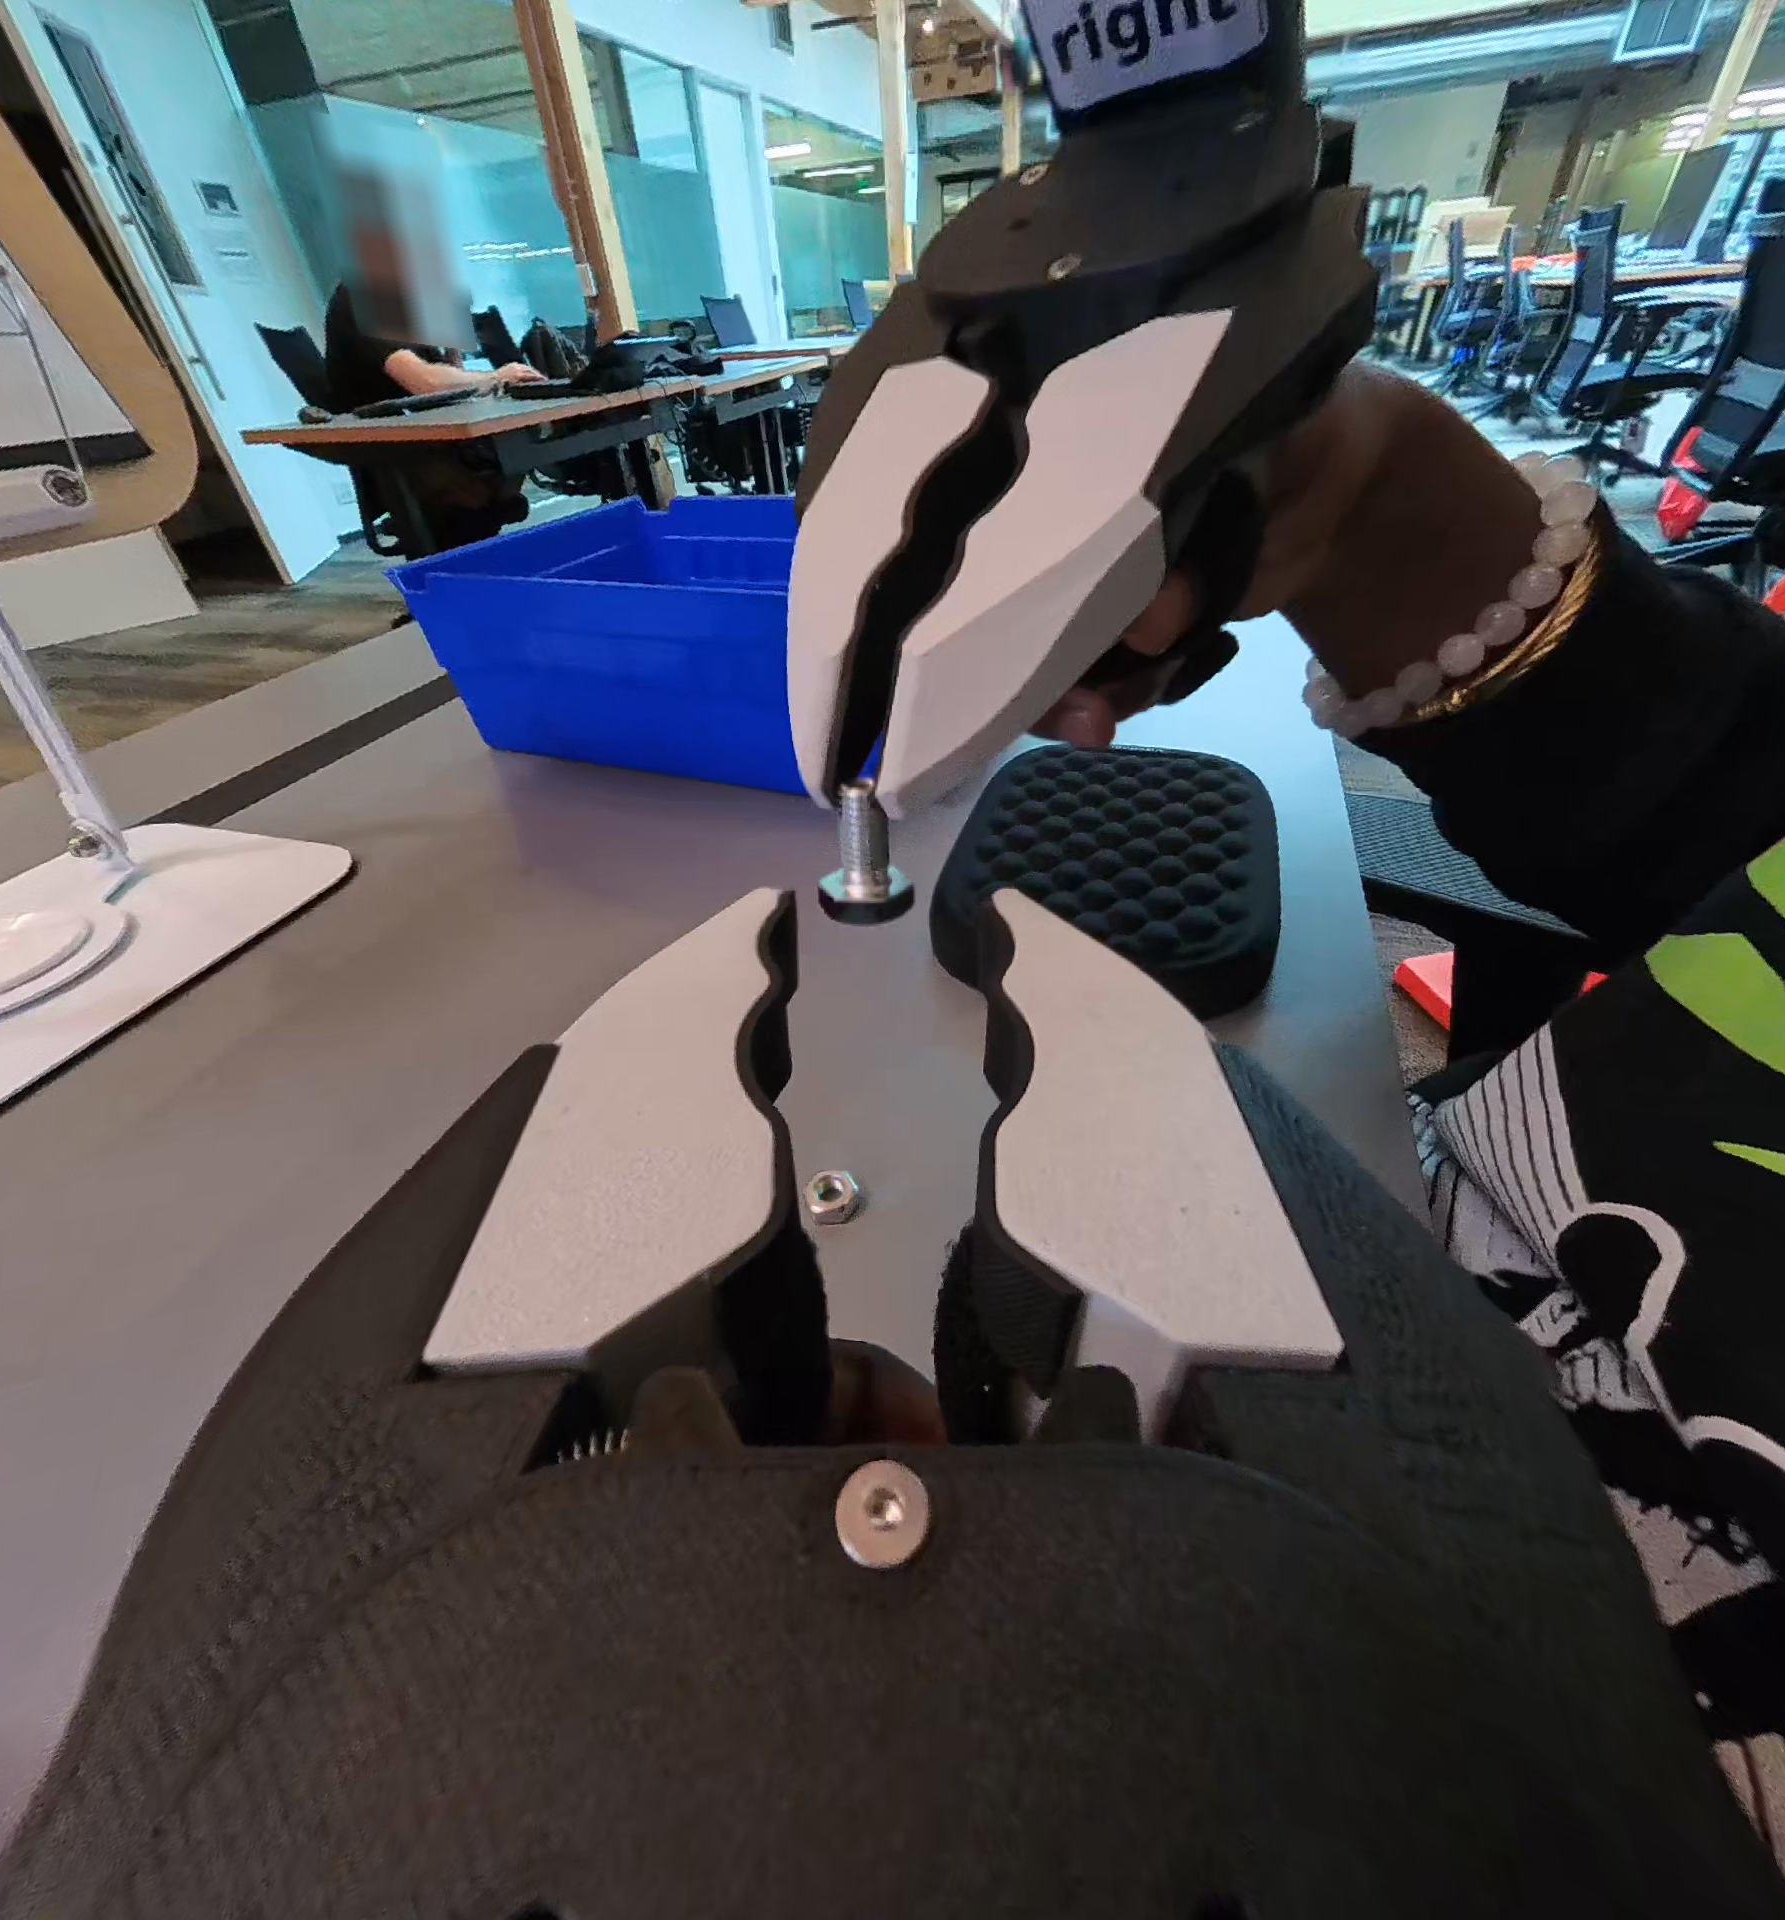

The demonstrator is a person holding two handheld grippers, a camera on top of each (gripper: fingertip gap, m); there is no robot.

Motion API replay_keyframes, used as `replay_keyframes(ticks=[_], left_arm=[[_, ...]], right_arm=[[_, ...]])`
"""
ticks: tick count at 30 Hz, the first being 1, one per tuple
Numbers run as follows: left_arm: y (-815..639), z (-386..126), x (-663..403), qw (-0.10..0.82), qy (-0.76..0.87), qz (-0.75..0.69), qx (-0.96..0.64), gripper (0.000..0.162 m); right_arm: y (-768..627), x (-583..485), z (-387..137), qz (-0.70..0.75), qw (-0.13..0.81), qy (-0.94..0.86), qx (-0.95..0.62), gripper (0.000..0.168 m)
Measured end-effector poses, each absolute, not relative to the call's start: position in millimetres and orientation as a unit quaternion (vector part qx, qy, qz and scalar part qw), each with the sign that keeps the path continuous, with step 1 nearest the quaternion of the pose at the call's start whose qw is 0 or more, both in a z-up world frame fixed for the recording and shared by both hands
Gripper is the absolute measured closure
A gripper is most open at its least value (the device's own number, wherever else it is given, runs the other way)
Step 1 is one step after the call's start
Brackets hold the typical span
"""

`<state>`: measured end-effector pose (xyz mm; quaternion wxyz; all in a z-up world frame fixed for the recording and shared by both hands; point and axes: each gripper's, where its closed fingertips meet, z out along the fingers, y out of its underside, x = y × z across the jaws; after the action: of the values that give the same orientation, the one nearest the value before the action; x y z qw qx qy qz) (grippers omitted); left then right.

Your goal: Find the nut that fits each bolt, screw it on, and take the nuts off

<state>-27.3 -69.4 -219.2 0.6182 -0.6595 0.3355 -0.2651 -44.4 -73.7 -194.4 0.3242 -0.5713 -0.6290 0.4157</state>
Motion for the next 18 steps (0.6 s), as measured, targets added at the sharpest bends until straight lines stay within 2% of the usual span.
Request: replay_keyframes(ticks=[18], left_arm=[[-54.6, -224.1, -36.7, 0.638, 0.299, -0.197, -0.682, 0.142]], right_arm=[[-65.9, -54.1, -193.4, 0.412, 0.339, -0.572, -0.623, 0.161]])
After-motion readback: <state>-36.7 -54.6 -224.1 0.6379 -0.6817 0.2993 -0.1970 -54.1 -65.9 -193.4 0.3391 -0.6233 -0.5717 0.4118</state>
